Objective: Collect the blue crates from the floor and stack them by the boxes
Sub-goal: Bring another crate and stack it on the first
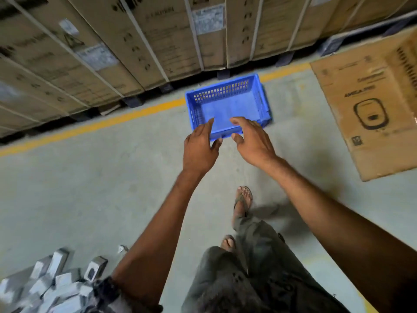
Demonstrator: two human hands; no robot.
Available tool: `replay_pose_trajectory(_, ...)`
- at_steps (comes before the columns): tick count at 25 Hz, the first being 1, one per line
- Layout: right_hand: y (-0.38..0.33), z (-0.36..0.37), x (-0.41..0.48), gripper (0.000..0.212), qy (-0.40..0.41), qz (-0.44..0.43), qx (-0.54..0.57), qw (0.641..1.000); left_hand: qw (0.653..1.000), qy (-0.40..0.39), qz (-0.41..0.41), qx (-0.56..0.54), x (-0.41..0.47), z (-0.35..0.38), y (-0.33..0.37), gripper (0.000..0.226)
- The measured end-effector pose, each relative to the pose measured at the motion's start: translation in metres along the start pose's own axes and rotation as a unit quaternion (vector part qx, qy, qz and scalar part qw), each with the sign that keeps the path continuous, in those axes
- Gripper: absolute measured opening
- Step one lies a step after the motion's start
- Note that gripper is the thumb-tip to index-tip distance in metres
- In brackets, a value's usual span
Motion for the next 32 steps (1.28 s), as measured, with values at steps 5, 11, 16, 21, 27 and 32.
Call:
replay_pose_trajectory(5, -0.039, -0.077, -0.146, 0.042, 0.088, -0.040, -0.038, 0.995, 0.994, 0.060, 0.089, 0.037, -0.104, -0.070, 0.076, 0.058)
replay_pose_trajectory(11, -0.018, -0.148, -0.370, 0.037, 0.179, 0.019, -0.026, 0.983, 0.970, 0.043, 0.231, 0.055, -0.260, -0.081, 0.204, 0.049)
replay_pose_trajectory(16, 0.048, -0.198, -0.557, 0.035, 0.287, 0.121, -0.002, 0.950, 0.916, -0.008, 0.399, 0.046, -0.385, -0.030, 0.339, 0.050)
replay_pose_trajectory(21, 0.116, -0.252, -0.769, 0.036, 0.408, 0.220, -0.005, 0.886, 0.841, -0.042, 0.538, 0.031, -0.535, 0.037, 0.495, 0.049)
replay_pose_trajectory(27, 0.165, -0.269, -1.037, 0.037, 0.498, 0.372, 0.001, 0.783, 0.720, -0.113, 0.685, 0.007, -0.755, 0.110, 0.643, 0.049)
replay_pose_trajectory(32, 0.182, -0.239, -1.195, 0.037, 0.579, 0.460, 0.045, 0.672, 0.595, -0.167, 0.786, -0.003, -0.905, 0.155, 0.709, 0.047)
Point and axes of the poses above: each hand's wrist, its own x-axis towards the middle knuckle, its own z-axis out of the palm, y = z × x, the point moved 4 cm from there along x, towards the middle knuckle, and after that the axes turned 8 degrees about x, right-handed, at the moved point
